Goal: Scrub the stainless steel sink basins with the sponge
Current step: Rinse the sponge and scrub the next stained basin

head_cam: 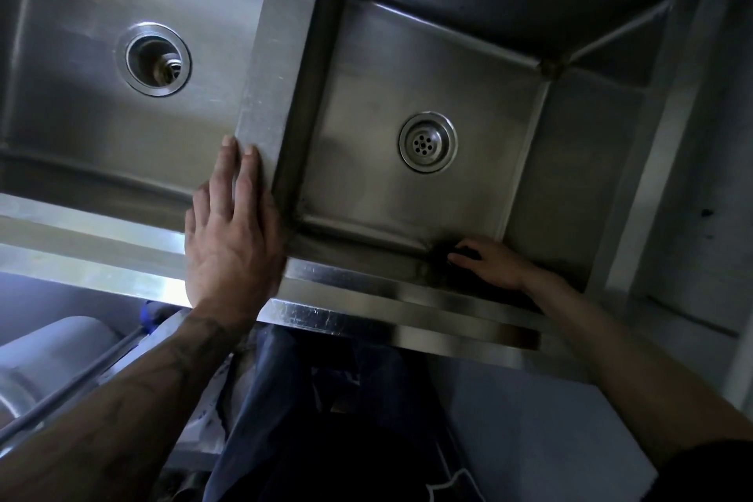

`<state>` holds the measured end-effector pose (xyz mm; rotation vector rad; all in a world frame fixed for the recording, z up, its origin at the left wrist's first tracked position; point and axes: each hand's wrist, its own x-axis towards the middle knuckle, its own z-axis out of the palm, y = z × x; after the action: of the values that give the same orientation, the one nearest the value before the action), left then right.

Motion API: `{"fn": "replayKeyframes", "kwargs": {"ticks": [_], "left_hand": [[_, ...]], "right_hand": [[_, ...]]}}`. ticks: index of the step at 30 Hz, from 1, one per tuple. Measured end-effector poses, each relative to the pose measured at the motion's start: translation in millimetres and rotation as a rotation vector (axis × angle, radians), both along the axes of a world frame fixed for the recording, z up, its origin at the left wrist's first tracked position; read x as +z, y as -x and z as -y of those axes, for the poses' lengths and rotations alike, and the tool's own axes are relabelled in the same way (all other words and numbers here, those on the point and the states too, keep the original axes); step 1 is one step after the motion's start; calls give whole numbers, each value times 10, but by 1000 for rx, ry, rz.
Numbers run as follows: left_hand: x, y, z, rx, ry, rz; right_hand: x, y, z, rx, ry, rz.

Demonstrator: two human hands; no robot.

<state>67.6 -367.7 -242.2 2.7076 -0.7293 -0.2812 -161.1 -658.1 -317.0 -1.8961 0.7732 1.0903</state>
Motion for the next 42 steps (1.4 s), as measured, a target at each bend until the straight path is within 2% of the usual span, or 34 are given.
{"fn": "replayKeyframes", "kwargs": {"ticks": [7,10,15,23,30,36,42], "left_hand": [[4,-4,-1,5,-2,-16],[0,-15,1,5,3,-5],[-32,-8,-8,0,-3,17],[-43,-9,-20,-6,-2,26],[-70,-6,-21,-9,-20,28],[-71,-11,-30,-10,-11,15],[-67,-4,-26,-11,-4,23]], "right_hand": [[367,303,145,-58,11,-34],[176,187,136,21,113,-134],[-219,-151,-86,-5,139,-226],[-458,-1344,-1000,29,-27,49],[-168,-1949,-1519,9,-100,183],[237,-1599,-1352,-69,-184,324],[308,-577,-532,-89,-14,71]]}}
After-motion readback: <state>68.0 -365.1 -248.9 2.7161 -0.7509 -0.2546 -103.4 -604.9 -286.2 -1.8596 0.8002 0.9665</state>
